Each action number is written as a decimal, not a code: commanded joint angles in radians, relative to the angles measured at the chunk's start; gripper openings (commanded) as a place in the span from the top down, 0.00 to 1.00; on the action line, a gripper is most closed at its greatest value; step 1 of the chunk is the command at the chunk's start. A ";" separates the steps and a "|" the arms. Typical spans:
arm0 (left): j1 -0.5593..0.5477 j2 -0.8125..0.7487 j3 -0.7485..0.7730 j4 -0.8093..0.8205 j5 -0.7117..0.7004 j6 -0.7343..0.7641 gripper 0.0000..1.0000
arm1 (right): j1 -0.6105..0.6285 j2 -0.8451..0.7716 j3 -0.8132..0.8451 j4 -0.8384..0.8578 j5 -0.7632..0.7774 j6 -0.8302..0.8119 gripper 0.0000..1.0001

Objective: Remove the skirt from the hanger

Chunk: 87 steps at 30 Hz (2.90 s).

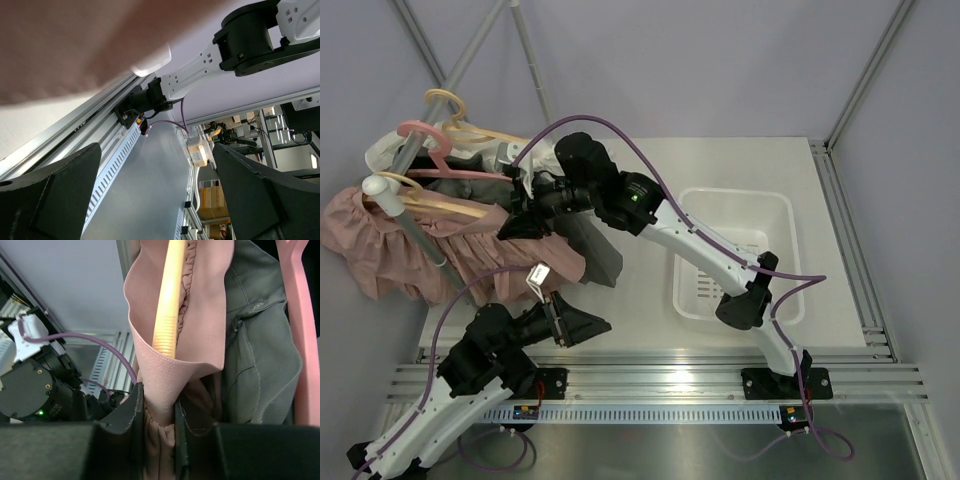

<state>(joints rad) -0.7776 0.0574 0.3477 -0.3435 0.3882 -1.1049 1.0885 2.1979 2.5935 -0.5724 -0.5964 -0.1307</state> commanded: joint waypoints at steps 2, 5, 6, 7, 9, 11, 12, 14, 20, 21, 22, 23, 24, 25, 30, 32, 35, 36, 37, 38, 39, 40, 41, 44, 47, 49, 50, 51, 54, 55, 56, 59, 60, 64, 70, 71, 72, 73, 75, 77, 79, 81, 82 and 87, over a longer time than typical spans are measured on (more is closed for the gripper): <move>-0.003 0.027 0.065 0.021 0.017 0.031 0.01 | 0.016 0.011 0.047 0.042 -0.025 0.000 1.00; -0.003 0.032 0.071 0.012 0.014 0.040 0.01 | 0.016 -0.009 0.031 0.063 -0.017 0.006 1.00; -0.005 0.032 0.070 0.012 0.015 0.040 0.01 | 0.016 -0.015 0.024 0.072 -0.010 0.008 1.00; -0.005 0.033 0.068 0.015 0.014 0.039 0.01 | 0.016 -0.027 0.020 0.078 -0.009 0.008 1.00; -0.003 0.032 0.065 0.018 0.017 0.037 0.01 | 0.016 -0.044 -0.004 0.112 0.010 0.016 1.00; -0.005 0.032 0.065 0.021 0.017 0.042 0.01 | 0.016 -0.076 -0.022 0.135 0.020 0.023 1.00; -0.005 0.032 0.066 0.021 0.017 0.043 0.01 | 0.016 -0.082 -0.027 0.155 0.021 0.038 1.00; -0.003 0.039 0.073 0.023 0.020 0.056 0.01 | 0.014 -0.093 -0.018 0.172 0.027 0.065 1.00; -0.003 0.050 0.125 0.017 0.032 0.120 0.01 | -0.022 -0.107 0.005 0.249 0.003 0.242 1.00; -0.003 0.048 0.129 0.017 0.032 0.137 0.01 | -0.032 -0.113 -0.021 0.296 -0.025 0.306 1.00; -0.005 0.042 0.138 0.014 0.028 0.145 0.01 | -0.041 -0.127 -0.041 0.322 -0.032 0.337 1.00; -0.003 0.033 0.142 0.015 0.023 0.149 0.01 | -0.059 -0.138 -0.085 0.377 -0.042 0.368 1.00; -0.003 0.026 0.140 0.017 0.012 0.151 0.01 | -0.068 -0.148 -0.108 0.405 -0.054 0.419 1.00; -0.003 0.018 0.131 0.030 0.011 0.146 0.01 | -0.075 -0.170 -0.134 0.429 -0.059 0.439 1.00; -0.005 -0.010 0.068 0.171 0.060 0.085 0.01 | -0.108 -0.233 -0.268 0.626 -0.112 0.586 1.00; -0.005 -0.019 0.054 0.184 0.064 0.071 0.01 | -0.114 -0.240 -0.295 0.689 -0.132 0.650 1.00; -0.003 -0.024 0.065 0.192 0.054 0.076 0.01 | -0.125 -0.247 -0.326 0.793 -0.149 0.741 1.00; -0.005 -0.027 0.069 0.166 0.046 0.076 0.01 | -0.130 -0.238 -0.325 0.818 -0.154 0.767 1.00; -0.003 -0.028 0.073 0.161 0.040 0.077 0.01 | -0.134 -0.230 -0.320 0.869 -0.160 0.795 1.00; -0.003 -0.028 0.074 0.159 0.040 0.076 0.01 | -0.136 -0.222 -0.314 0.888 -0.166 0.842 1.00; -0.003 -0.025 0.076 0.161 0.043 0.076 0.01 | -0.139 -0.205 -0.311 0.913 -0.169 0.865 1.00; -0.005 -0.025 0.077 0.161 0.046 0.074 0.01 | -0.144 -0.198 -0.300 0.946 -0.172 0.884 1.00; -0.005 -0.024 0.079 0.161 0.052 0.073 0.01 | -0.144 -0.190 -0.290 0.947 -0.177 0.902 1.00; -0.003 -0.022 0.079 0.153 0.051 0.065 0.01 | -0.144 -0.187 -0.283 0.945 -0.171 0.902 1.00; -0.003 -0.008 0.099 0.107 0.037 0.077 0.01 | -0.144 -0.224 -0.322 0.924 -0.158 0.881 1.00; -0.005 0.008 0.126 0.087 0.032 0.092 0.01 | -0.144 -0.254 -0.360 0.889 -0.158 0.864 1.00; -0.005 0.010 0.137 0.083 0.028 0.099 0.01 | -0.145 -0.266 -0.381 0.876 -0.154 0.846 1.00; -0.005 0.012 0.146 0.083 0.026 0.105 0.01 | -0.145 -0.295 -0.403 0.866 -0.151 0.835 1.00; -0.005 0.007 0.188 0.081 0.012 0.135 0.01 | -0.151 -0.345 -0.486 0.832 -0.144 0.810 1.00; -0.003 0.005 0.198 0.081 0.011 0.151 0.01 | -0.154 -0.354 -0.524 0.823 -0.144 0.807 1.00; -0.003 0.005 0.218 0.083 0.011 0.158 0.01 | -0.157 -0.366 -0.545 0.819 -0.144 0.792 1.00; -0.003 0.018 0.273 0.051 0.008 0.200 0.01 | -0.170 -0.414 -0.636 0.856 -0.154 0.796 1.00; -0.003 0.031 0.290 0.037 0.003 0.214 0.01 | -0.173 -0.435 -0.653 0.862 -0.154 0.798 1.00; -0.005 0.062 0.375 -0.035 -0.046 0.276 0.02 | -0.183 -0.490 -0.736 0.859 -0.152 0.792 1.00; -0.005 0.128 0.450 -0.054 -0.074 0.347 0.03 | -0.214 -0.520 -0.782 0.948 -0.204 0.876 1.00; -0.005 0.139 0.459 -0.067 -0.093 0.352 0.03 | -0.220 -0.511 -0.767 0.942 -0.207 0.890 1.00; -0.003 0.148 0.468 -0.072 -0.101 0.355 0.03 | -0.220 -0.518 -0.760 0.928 -0.204 0.884 1.00; -0.005 0.156 0.485 -0.074 -0.107 0.353 0.04 | -0.219 -0.532 -0.777 0.904 -0.191 0.872 1.00; -0.003 0.165 0.497 -0.071 -0.136 0.349 0.05 | -0.220 -0.595 -0.821 0.889 -0.175 0.830 1.00; -0.005 0.162 0.508 -0.069 -0.176 0.356 0.05 | -0.225 -0.654 -0.898 0.855 -0.155 0.798 1.00; -0.005 0.162 0.517 -0.062 -0.201 0.372 0.05 | -0.233 -0.696 -0.982 0.838 -0.151 0.778 1.00; -0.005 0.183 0.539 -0.045 -0.198 0.382 0.06 | -0.233 -0.760 -1.036 0.809 -0.146 0.755 1.00; -0.003 0.199 0.550 -0.040 -0.196 0.395 0.07 | -0.231 -0.783 -1.087 0.771 -0.134 0.744 1.00; -0.003 0.327 0.669 -0.081 -0.236 0.444 0.14 | -0.233 -0.944 -1.211 0.640 -0.074 0.688 1.00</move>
<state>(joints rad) -0.7776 0.3103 0.9382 -0.4278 0.2070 -0.7189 0.8631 1.3628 1.4014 0.0807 -0.7303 0.6186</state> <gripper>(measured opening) 0.874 0.290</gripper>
